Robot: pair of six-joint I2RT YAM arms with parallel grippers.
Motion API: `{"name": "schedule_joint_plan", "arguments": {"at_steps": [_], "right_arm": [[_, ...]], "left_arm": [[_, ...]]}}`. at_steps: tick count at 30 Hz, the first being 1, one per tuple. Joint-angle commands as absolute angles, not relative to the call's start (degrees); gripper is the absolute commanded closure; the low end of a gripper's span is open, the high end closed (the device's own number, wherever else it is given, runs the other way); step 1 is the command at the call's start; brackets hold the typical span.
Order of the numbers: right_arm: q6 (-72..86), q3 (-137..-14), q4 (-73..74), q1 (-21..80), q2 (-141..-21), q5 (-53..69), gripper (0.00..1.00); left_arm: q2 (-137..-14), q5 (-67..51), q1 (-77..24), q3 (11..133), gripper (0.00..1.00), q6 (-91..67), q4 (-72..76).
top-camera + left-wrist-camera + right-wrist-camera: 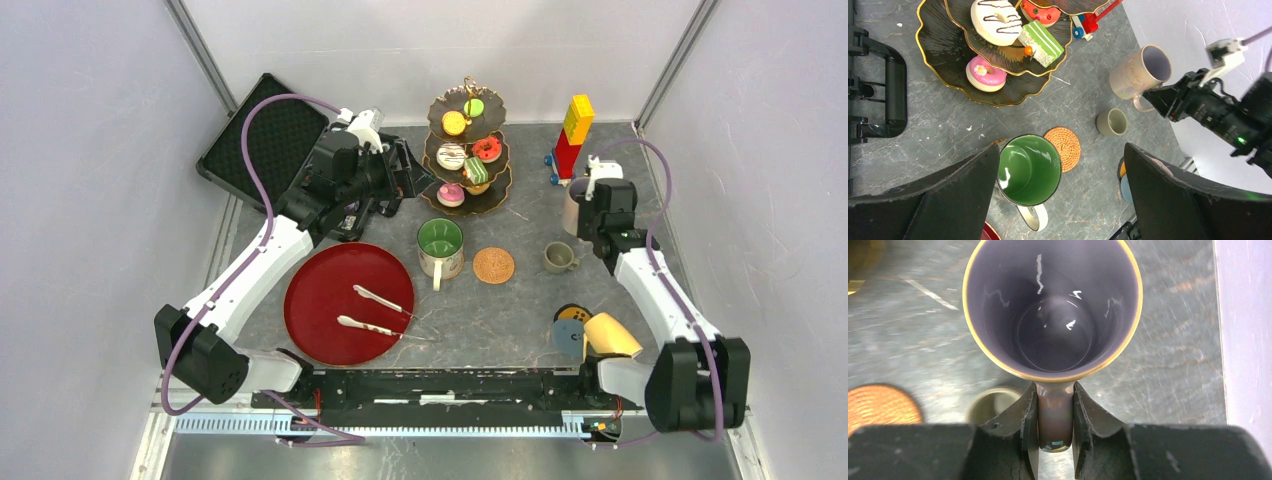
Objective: Serve the afternoon tea
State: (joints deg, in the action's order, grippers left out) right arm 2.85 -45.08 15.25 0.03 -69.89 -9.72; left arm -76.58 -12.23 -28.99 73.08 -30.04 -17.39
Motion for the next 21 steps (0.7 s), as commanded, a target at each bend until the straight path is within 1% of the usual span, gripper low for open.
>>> {"name": "schedule_joint_plan", "arguments": {"at_steps": [1, 3, 6, 8, 11, 13, 18, 21], "right_arm": [[2.4, -52.8, 14.2, 9.0, -61.3, -16.4, 1.00], [3.4, -53.1, 16.0, 12.2, -59.0, -17.6, 1.00], [7.7, -51.3, 16.5, 16.9, -56.9, -15.1, 1.00], [10.9, -48.9, 14.9, 21.2, -56.1, -14.2, 1.00], [14.0, -45.2, 11.0, 28.2, -55.7, -16.2, 1.00], [14.2, -44.7, 10.2, 31.6, -56.9, -19.9, 1.00], [14.9, -43.6, 8.7, 39.2, -62.2, -24.7, 1.00], [14.9, -41.7, 6.2, 41.8, -63.3, -27.6, 1.00]], "left_arm": [[-76.8, -13.2, -28.8, 73.9, 0.00, -31.7, -15.2], [-76.7, -13.3, -28.8, 73.9, 0.00, -31.7, -15.2], [-76.4, -13.3, -28.8, 73.9, 0.00, -31.8, -15.1], [-76.2, -13.3, -28.8, 73.9, 0.00, -31.7, -15.1], [-75.9, -12.8, -28.8, 73.8, 0.00, -31.6, -15.1], [-75.6, -12.2, -28.8, 73.7, 0.00, -31.3, -15.1], [-75.3, -11.9, -28.8, 73.6, 0.00, -31.0, -15.1], [-75.2, -11.8, -28.8, 73.6, 0.00, -30.9, -15.2]]}}
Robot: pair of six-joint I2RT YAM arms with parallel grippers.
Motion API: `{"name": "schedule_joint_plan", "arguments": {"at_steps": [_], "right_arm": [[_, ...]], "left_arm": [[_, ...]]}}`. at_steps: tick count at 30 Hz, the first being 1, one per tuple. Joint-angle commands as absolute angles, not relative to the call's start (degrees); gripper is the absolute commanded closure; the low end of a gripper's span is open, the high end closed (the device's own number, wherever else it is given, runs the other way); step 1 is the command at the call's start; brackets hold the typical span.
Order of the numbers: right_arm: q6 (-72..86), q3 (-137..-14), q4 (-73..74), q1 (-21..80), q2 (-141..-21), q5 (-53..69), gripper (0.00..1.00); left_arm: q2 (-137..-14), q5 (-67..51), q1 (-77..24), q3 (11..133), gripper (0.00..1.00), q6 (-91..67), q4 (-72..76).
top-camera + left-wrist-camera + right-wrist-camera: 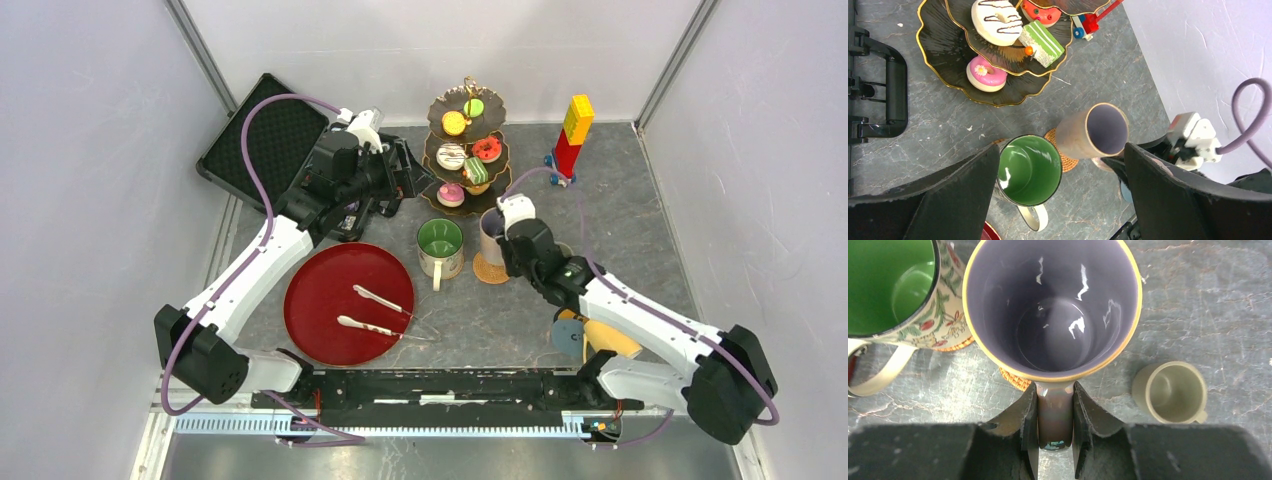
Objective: Serve the afternoon tea
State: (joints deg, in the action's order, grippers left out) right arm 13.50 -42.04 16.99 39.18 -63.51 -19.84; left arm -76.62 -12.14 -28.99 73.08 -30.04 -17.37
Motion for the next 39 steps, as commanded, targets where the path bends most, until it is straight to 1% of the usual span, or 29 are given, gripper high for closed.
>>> {"name": "schedule_joint_plan", "arguments": {"at_steps": [1, 7, 13, 20, 24, 29, 30, 31, 34, 36, 39], "right_arm": [[14.9, -40.6, 5.0, 42.2, -63.4, -27.9, 1.00], [16.2, -37.2, 1.1, 44.0, -65.5, -27.4, 1.00], [16.6, -33.6, -3.9, 45.0, -64.3, -26.7, 1.00], [18.1, -33.6, -2.4, 46.1, -62.7, -27.4, 1.00], [18.5, -31.4, -3.2, 46.8, -61.4, -28.8, 1.00], [19.5, -28.6, -5.9, 46.9, -63.2, -27.9, 1.00], [19.8, -28.5, -6.1, 46.9, -63.8, -27.3, 0.99], [19.9, -29.1, -5.6, 46.9, -64.2, -26.7, 0.91], [21.1, -31.9, -0.2, 47.0, -64.3, -27.7, 0.62], [21.6, -33.3, 4.9, 47.0, -62.5, -28.5, 0.47], [23.0, -35.2, 12.4, 47.0, -58.4, -29.9, 0.29]], "left_arm": [[-75.2, -11.8, -28.8, 73.6, 0.00, -30.9, -15.2], [-75.3, -11.9, -28.8, 73.6, 0.00, -30.9, -15.2], [-75.6, -12.2, -28.9, 73.6, 0.00, -31.1, -15.1], [-75.8, -12.1, -28.8, 73.7, 0.00, -31.0, -15.1], [-75.7, -12.2, -28.8, 73.7, 0.00, -31.0, -15.1], [-75.8, -12.2, -28.8, 73.5, 0.00, -31.0, -14.9], [-75.8, -12.2, -28.8, 73.5, 0.00, -31.0, -14.9], [-75.8, -12.2, -28.8, 73.5, 0.00, -31.0, -14.9], [-75.7, -12.2, -28.8, 73.4, 0.00, -31.0, -14.9], [-75.6, -12.4, -28.8, 73.5, 0.00, -31.1, -14.9], [-75.5, -12.8, -28.8, 73.7, 0.00, -31.4, -14.9]]}}
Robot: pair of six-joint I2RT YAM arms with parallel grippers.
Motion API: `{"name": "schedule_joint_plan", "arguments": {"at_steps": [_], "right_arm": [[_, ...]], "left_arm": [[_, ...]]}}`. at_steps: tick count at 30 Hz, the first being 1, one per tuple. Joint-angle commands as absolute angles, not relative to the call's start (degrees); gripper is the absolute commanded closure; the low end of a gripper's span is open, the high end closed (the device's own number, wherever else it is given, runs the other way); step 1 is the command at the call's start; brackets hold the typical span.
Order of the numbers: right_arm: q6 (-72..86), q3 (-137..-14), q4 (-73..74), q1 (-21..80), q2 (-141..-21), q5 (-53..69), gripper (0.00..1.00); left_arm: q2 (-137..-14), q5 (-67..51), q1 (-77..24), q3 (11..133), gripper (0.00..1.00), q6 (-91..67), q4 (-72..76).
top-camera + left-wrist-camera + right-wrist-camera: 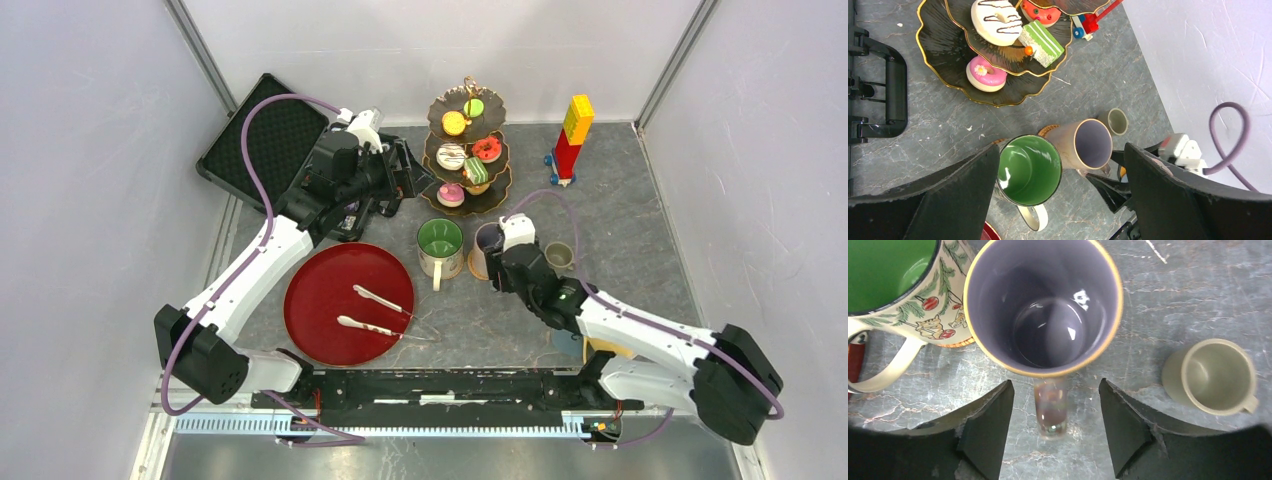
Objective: Serve the afternoon tea
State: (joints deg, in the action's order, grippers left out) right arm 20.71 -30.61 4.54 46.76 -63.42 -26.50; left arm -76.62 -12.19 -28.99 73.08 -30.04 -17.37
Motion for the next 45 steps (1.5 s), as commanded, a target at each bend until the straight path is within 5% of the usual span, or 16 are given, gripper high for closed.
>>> {"name": "schedule_joint_plan", "arguments": {"at_steps": [1, 8, 13, 21, 30, 45], "right_arm": [[23.7, -35.7, 14.9, 47.0, -57.1, -30.6, 0.24], [37.1, -42.6, 42.9, 46.9, -52.6, -39.4, 0.03], [53.9, -44.4, 63.3, 45.4, -51.8, -47.0, 0.02], [48.5, -35.3, 52.6, 20.2, -39.9, -40.2, 0.02], [48.4, -37.4, 56.9, -4.6, -35.0, -35.2, 0.02], [56.9, -31.6, 67.8, -6.6, -25.2, -27.8, 0.02]], "left_arm": [[-75.4, -12.9, -28.8, 73.7, 0.00, -31.3, -14.9], [-75.2, -13.3, -28.8, 73.7, 0.00, -31.6, -14.9], [-74.6, -13.8, -28.9, 73.4, 0.00, -32.1, -14.3], [-73.7, -12.7, -28.9, 72.9, 0.00, -31.6, -14.1], [-73.7, -12.8, -29.2, 72.7, 0.00, -31.7, -13.7], [-72.2, -14.1, -29.7, 72.6, 0.00, -32.3, -13.1]]}}
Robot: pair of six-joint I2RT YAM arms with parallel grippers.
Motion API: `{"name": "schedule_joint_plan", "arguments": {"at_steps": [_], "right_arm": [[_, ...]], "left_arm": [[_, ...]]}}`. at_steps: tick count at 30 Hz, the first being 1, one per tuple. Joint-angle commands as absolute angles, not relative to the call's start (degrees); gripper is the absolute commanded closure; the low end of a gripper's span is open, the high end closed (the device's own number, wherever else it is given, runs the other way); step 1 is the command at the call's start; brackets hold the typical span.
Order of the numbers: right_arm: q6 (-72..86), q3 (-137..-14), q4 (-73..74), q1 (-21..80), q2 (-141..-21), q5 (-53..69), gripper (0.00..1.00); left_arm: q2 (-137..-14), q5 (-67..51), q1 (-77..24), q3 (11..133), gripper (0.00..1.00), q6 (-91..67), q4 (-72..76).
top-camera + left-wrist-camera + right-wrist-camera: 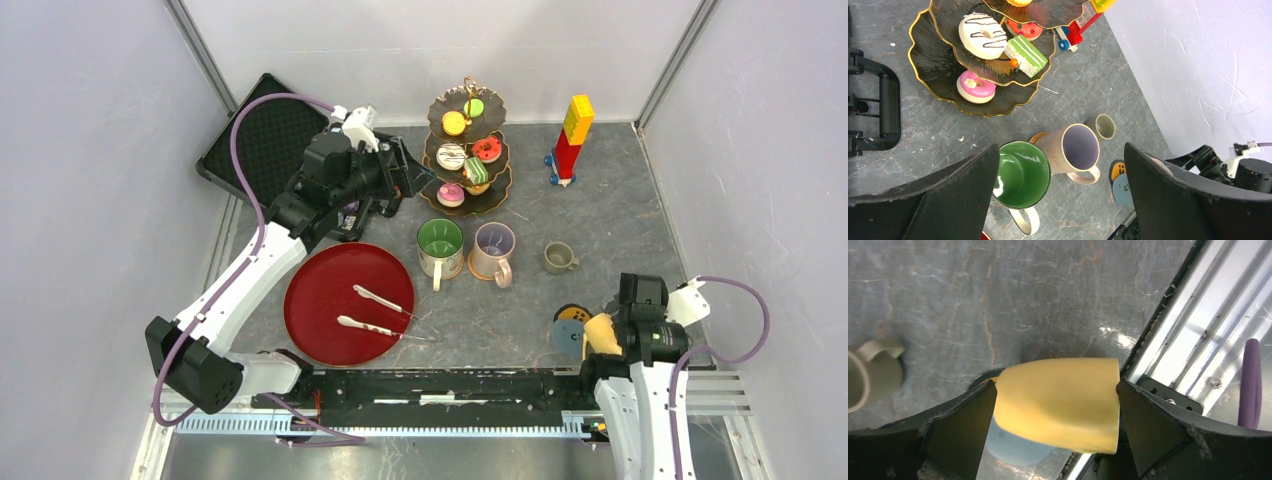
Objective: Serve the afternoon tea
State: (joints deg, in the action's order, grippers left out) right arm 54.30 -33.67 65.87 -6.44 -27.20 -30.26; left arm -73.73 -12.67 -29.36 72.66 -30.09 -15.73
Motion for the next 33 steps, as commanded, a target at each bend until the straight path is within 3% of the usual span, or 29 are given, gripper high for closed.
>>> {"name": "schedule_joint_plan", "arguments": {"at_steps": [1, 10, 15, 24, 33], "right_arm": [[56.6, -31.7, 67.9, -6.6, -24.9, -27.8, 0.02], [48.5, -31.6, 62.1, -6.6, -25.6, -19.9, 0.02], [41.5, -28.4, 49.8, -6.6, -28.1, -6.1, 0.02], [35.4, -28.2, 41.8, -6.5, -35.9, 8.7, 0.02], [24.4, -43.8, 59.9, -6.5, -41.9, -5.2, 0.02]], "left_arm": [[-72.1, -14.1, -29.7, 72.6, 0.00, -32.4, -13.1], [-72.1, -14.4, -29.7, 72.7, 0.00, -32.5, -13.0], [-72.3, -14.7, -29.7, 72.7, 0.00, -32.6, -12.9], [-72.9, -13.5, -29.6, 73.2, 0.00, -31.6, -13.8], [-72.9, -13.5, -29.6, 73.2, 0.00, -31.5, -13.9]]}}
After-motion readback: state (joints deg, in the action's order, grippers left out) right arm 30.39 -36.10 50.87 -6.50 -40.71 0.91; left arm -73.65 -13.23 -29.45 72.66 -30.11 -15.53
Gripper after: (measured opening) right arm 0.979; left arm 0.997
